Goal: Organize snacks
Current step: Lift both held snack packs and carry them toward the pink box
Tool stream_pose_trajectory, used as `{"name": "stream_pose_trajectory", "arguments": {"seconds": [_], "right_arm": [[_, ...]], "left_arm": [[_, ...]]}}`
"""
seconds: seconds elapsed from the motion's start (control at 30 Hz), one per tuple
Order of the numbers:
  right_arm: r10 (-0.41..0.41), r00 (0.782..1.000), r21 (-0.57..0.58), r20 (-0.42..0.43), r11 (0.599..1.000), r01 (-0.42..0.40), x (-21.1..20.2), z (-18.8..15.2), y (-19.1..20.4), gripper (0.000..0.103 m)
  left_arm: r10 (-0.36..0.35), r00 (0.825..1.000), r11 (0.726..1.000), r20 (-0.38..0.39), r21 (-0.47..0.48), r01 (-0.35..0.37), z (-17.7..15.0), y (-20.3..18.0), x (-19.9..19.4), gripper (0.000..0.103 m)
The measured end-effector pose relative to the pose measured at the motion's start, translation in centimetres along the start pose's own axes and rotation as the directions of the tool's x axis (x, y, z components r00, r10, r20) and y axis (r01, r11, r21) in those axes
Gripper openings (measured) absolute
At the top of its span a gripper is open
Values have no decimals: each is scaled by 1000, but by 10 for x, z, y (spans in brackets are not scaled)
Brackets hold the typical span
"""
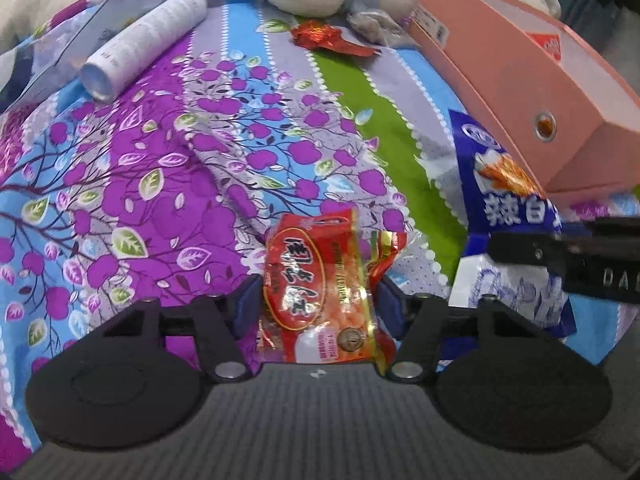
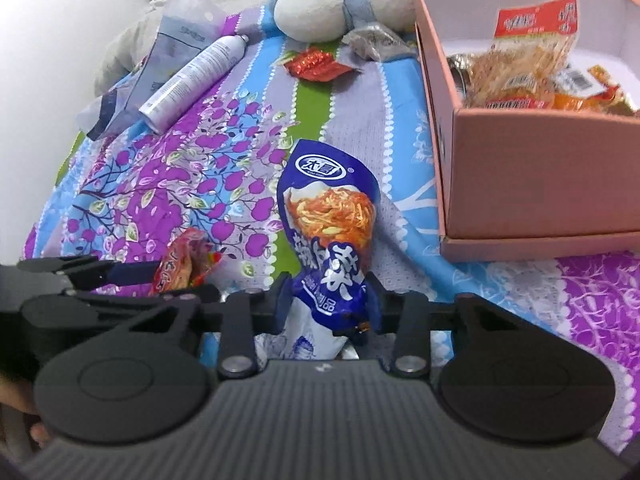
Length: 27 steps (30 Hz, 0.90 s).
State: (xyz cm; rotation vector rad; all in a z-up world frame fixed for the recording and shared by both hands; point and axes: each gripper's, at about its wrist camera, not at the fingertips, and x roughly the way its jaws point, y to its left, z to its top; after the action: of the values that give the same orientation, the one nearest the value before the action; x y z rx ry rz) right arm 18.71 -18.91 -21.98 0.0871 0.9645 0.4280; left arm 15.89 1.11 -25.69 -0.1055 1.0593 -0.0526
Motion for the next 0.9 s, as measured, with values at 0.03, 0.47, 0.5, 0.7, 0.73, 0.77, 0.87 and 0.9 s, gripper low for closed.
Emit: {"name": "stream_pose_trajectory", "arguments": {"seconds": [0.03,0.47,0.5,0.7,0.73,0.77,0.87,0.9], "right_arm": [[-7,1000,-10,5,1000,7,-2,-1,1,38],[-35,997,-77,75,996,40,-31,-5,20,33],[-37,996,-79,81,996,43,-33,-5,20,33],[-52,993,-70,108,996,60,-45,-3,17,33],[-54,992,-69,111,996,62,-47,-2,16,33],[-55,992,-66,116,996,63,-49,-1,15,33],[-61,990,-61,128,996,69,-57,0,12,33],[-64,989,-59,134,996,73,-61,1,12,32]], "left_arm": [[-5,1000,1000,1,-24,5,1,3,-2,62],[-39,998,991,59,-125,46,6,9,-32,32],[-39,997,991,65,-125,47,5,8,-35,31],[-56,993,985,104,-158,72,8,8,-51,13],[-56,992,985,116,-157,73,9,7,-56,12],[-56,990,985,127,-155,76,10,6,-60,11],[-65,985,984,160,-153,90,15,3,-74,10],[-69,983,983,170,-154,96,17,1,-79,10]]}}
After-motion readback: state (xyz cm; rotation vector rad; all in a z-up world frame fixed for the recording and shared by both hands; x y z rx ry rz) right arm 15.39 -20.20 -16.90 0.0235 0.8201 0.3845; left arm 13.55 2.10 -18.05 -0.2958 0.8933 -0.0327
